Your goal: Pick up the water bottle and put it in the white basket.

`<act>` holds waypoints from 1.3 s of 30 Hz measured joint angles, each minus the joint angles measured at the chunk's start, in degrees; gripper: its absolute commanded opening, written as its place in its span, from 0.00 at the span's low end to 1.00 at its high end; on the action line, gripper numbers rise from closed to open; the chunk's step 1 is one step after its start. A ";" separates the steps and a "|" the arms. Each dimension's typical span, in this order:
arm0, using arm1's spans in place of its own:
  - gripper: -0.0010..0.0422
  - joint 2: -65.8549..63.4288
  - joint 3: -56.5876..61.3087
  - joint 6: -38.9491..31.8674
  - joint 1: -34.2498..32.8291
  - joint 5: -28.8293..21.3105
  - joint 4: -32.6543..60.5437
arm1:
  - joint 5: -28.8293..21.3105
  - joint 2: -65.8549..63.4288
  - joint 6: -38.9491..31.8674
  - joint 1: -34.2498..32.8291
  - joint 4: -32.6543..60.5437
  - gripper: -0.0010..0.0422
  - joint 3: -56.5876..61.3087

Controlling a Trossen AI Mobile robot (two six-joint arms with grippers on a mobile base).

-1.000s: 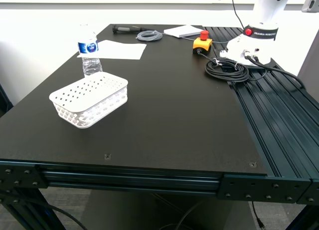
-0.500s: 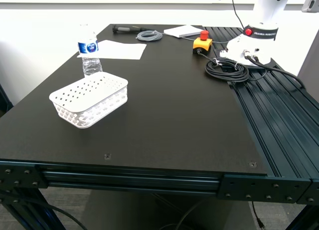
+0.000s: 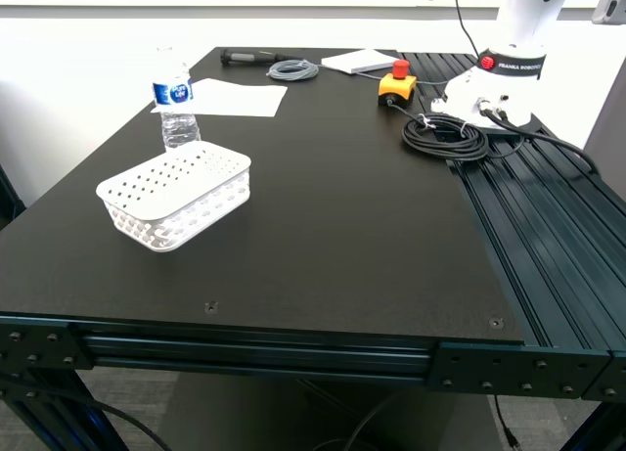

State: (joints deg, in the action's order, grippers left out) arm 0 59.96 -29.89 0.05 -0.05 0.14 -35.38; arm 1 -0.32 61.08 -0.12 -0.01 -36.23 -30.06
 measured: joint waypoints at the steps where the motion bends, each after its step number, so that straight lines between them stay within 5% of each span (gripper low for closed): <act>1: 0.02 0.00 0.00 0.00 0.02 0.00 0.00 | 0.00 0.92 0.00 0.00 -0.37 0.02 -0.28; 5: 0.02 0.00 0.00 0.00 0.02 0.02 0.00 | -1.99 8.81 -3.63 0.00 -4.11 0.02 -2.80; 12: 0.02 0.00 0.00 0.00 0.07 0.02 0.00 | -14.36 28.98 -14.78 0.00 -5.03 0.02 -12.70; 24: 0.02 0.00 0.00 0.00 0.02 0.02 0.02 | -17.18 44.85 -20.04 0.07 -5.14 0.03 -20.92; 28: 0.02 0.00 0.00 0.00 0.04 0.02 0.07 | -18.27 46.49 -20.06 0.04 -5.07 0.15 -22.77; 35: 0.02 0.00 0.00 0.00 0.02 0.02 0.09 | -18.27 46.49 -20.17 0.20 -4.20 0.51 -23.10; 39: 0.02 0.00 0.00 0.00 0.11 0.00 0.09 | -18.27 46.49 -21.66 0.28 -3.02 0.57 -23.10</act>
State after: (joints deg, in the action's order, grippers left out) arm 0 59.96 -29.89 0.05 0.05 0.14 -35.29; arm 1 -18.59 107.57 -21.78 0.27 -39.24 -53.17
